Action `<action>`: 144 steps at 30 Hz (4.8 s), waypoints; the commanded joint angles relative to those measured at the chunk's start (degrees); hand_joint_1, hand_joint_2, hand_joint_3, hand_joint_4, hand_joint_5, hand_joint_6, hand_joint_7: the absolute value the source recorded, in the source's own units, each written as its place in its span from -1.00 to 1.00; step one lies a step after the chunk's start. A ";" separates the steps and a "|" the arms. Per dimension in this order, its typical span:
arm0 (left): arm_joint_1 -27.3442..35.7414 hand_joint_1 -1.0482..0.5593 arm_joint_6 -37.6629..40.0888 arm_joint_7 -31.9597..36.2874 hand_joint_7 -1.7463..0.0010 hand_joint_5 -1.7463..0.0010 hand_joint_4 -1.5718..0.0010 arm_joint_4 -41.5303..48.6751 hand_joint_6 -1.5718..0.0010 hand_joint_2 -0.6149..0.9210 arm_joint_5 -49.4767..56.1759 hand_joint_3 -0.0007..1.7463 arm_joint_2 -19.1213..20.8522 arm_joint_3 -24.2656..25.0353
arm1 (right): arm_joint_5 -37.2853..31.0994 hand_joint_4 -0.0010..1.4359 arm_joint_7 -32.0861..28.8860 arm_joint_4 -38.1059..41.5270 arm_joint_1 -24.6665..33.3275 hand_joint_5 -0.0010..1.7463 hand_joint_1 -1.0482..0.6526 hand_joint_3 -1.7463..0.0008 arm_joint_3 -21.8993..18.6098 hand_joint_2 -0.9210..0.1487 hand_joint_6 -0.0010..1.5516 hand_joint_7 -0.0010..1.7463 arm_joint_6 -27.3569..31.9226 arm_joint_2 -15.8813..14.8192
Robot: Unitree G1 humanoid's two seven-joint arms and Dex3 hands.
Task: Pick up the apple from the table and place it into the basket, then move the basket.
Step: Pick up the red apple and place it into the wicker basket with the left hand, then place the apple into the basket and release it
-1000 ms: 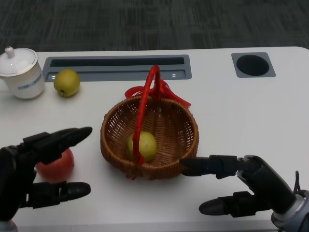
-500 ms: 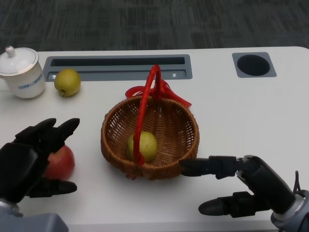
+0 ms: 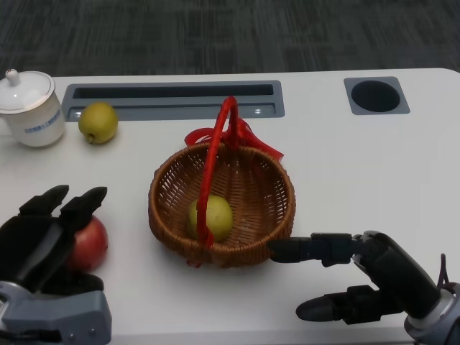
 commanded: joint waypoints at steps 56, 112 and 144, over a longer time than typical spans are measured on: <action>9.49 0.24 -17.79 7.65 0.98 0.98 -0.68 -33.69 -0.57 0.67 -16.57 -1.00 0.54 9.16 | -0.53 0.20 -1.18 -0.97 1.60 -1.00 -0.29 1.00 0.69 -0.89 -0.04 -1.00 -0.45 -0.69; 8.46 -0.45 -18.57 -32.54 0.96 0.93 0.52 -38.67 0.62 0.71 -35.95 -0.99 -8.06 10.83 | 0.33 0.14 -2.57 -9.10 3.60 -1.00 -0.30 1.00 0.80 -0.91 -0.05 -1.00 0.06 -3.47; 19.49 -0.22 -16.49 -46.28 0.96 0.95 0.03 -37.53 0.09 0.76 -53.36 -0.99 -5.25 19.91 | -9.70 0.17 -1.93 -7.25 -14.94 -0.98 -0.28 1.00 2.56 -0.86 -0.03 -0.98 1.10 -9.31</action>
